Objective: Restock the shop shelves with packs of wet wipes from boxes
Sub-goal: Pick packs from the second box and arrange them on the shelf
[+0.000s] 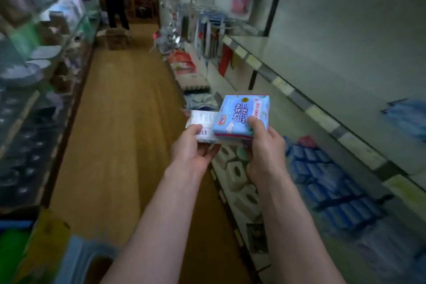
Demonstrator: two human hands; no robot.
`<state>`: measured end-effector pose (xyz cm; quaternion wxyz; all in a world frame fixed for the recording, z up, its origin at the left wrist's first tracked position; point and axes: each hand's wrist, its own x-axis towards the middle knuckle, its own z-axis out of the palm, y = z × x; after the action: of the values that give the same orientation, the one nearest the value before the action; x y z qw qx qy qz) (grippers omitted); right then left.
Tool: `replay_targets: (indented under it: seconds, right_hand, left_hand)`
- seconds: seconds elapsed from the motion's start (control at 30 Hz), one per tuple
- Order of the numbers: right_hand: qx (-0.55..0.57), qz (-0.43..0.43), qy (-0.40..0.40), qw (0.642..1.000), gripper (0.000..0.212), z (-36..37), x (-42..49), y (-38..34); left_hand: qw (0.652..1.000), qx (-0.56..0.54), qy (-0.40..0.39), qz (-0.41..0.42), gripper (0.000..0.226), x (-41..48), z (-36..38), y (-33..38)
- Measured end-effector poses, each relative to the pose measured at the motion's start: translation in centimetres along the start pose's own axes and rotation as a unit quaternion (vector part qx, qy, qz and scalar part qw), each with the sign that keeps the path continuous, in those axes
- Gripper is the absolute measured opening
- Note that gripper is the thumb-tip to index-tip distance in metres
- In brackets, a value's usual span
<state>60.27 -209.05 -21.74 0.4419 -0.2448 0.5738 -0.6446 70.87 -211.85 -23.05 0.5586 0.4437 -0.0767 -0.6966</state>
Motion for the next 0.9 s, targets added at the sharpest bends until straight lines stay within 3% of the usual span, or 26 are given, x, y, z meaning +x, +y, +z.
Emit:
replay_targets:
  seconds: [0.13,0.3,0.43,0.5,0.7,0.9]
  right_hand:
    - [0.038,0.004,0.017,0.999,0.015,-5.9,2.8,-3.5]
    - [0.083,-0.021,0.072,0.994,0.021,-12.1,5.4,-7.3]
    - [0.104,-0.051,0.151,0.982,0.014,-16.0,7.3,-9.6]
    - [0.116,-0.069,0.180,0.974,0.008,-17.5,8.0,-10.6]
    - [0.080,-0.130,0.264,0.952,0.013,-21.2,9.8,-13.6]
    - [0.094,-0.164,0.305,0.933,0.018,-23.0,11.5,-16.9]
  left_hand:
    - [0.996,0.023,-0.073,-0.035,0.023,0.0,7.1,-4.5]
    - [0.980,0.093,-0.175,-0.016,0.052,-0.7,14.9,-9.2]
    - [0.962,0.152,-0.223,-0.049,0.023,-1.7,20.4,-12.0]
    - [0.949,0.172,-0.255,-0.075,0.018,-1.8,22.6,-13.4]
    - [0.861,0.303,-0.406,-0.055,0.058,-0.7,27.9,-17.0]
    - [0.784,0.364,-0.495,-0.089,0.036,0.0,33.0,-18.5]
